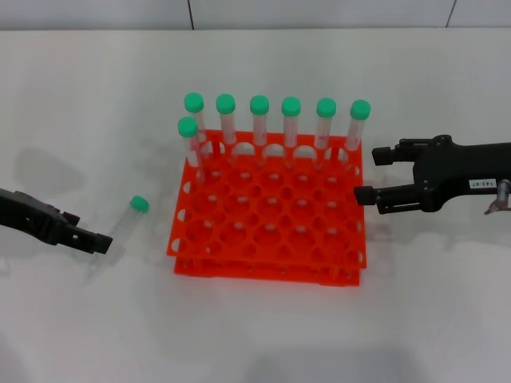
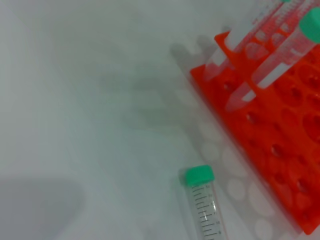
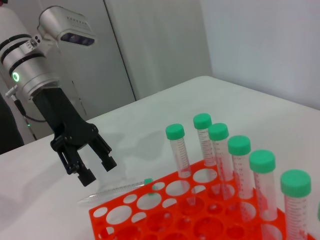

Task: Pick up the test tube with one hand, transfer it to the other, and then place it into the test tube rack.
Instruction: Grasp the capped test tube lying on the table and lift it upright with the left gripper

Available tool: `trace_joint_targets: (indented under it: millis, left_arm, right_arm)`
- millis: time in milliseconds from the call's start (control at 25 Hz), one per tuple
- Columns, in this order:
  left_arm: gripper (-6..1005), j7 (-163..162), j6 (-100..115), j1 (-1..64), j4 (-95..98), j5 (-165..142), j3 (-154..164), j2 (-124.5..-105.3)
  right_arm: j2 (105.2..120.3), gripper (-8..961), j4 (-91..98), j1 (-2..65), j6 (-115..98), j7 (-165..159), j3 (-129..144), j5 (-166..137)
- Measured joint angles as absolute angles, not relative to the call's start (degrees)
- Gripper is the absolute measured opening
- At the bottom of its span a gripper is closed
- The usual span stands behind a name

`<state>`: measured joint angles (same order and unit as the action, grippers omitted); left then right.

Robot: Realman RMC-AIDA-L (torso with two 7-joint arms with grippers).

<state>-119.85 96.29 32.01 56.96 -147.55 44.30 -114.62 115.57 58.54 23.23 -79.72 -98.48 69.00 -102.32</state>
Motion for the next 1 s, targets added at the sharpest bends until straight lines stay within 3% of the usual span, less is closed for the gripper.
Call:
trace_joint_targets:
  millis: [440, 760, 1000]
  left_arm:
    - [859, -119.35, 94.45, 32.89, 54.64, -148.85, 45.52, -115.29]
    - [772, -119.25, 94.45, 32.99, 54.29, -148.71, 46.44, -115.53]
    - [768, -119.13, 94.30, 33.05, 54.04, -148.75, 46.59, -115.73]
  right_arm:
    - [115.65, 811, 58.54, 23.20, -79.22, -98.43, 69.08, -101.87]
    - [115.66, 812, 58.21, 23.20, -78.92, -98.42, 69.16, -101.86]
    - [115.66, 812, 57.88, 23.20, -78.85, -98.36, 69.17, -101.86]
